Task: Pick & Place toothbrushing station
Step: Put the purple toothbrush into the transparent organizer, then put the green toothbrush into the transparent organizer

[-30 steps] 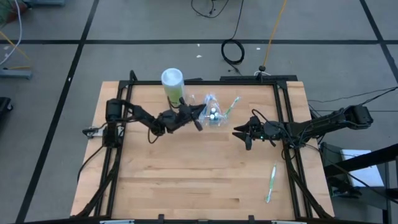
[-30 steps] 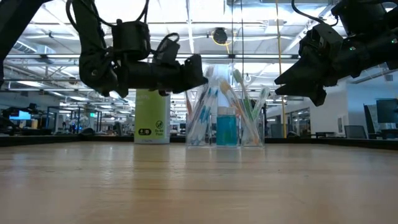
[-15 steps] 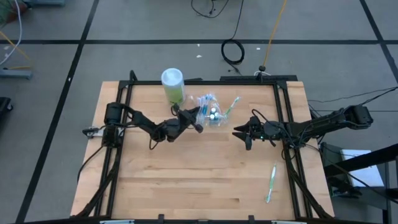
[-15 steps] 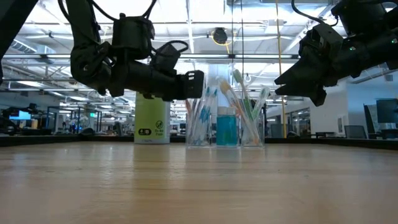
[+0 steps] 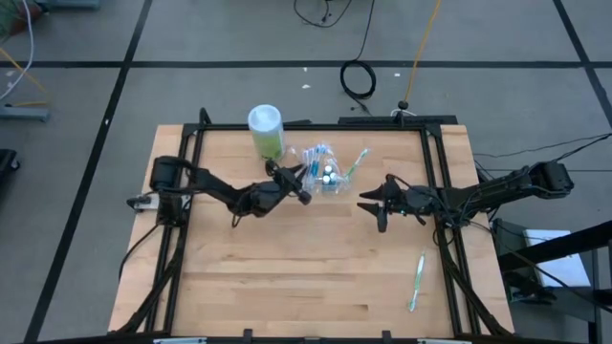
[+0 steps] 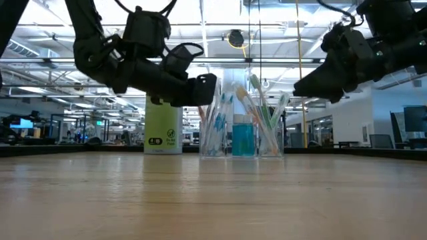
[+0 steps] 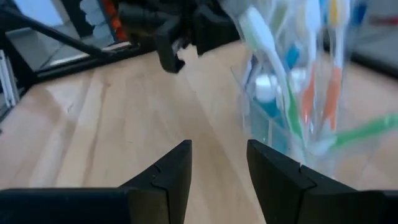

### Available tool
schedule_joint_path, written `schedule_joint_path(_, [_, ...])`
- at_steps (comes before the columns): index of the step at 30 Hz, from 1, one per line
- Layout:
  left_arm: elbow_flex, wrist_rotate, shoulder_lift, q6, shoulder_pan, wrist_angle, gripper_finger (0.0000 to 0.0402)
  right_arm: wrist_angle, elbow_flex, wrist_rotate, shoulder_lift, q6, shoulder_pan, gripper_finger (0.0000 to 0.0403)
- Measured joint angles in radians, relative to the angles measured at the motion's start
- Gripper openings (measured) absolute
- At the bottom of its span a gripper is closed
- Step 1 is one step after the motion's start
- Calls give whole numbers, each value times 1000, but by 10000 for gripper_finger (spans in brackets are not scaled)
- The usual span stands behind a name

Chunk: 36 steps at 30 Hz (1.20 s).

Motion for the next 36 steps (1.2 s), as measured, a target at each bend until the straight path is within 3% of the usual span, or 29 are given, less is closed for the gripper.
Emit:
schedule_joint_path(5, [0,0,-101,-92,-19,-187,123,125,0,-39,0,-167,5,146])
schedule_joint_path(9, [0,-1,-188,-92,-44,-283,148,258,0,-196,0,-217,20,146])
schedule_joint_path(13, [0,-10,-267,-91,-62,-336,156,493,0,-460,1,-129,69,145])
schedule_joint_path(17, [0,-12,-303,-77,-63,-333,157,612,52,-526,15,-162,185,138])
schedule_joint_path(20, [0,-18,-314,-59,-52,-325,157,456,142,-529,25,-210,265,130])
schedule_joint_path(25, [0,-20,-313,-126,-31,-328,157,-104,313,-540,34,-180,377,117])
schedule_joint_path(32, [0,-20,-311,-149,-13,-367,157,-625,501,-355,97,-40,533,103])
schedule_joint_path(36, [0,-21,-311,-174,-3,-370,157,-775,530,-262,122,-82,593,97])
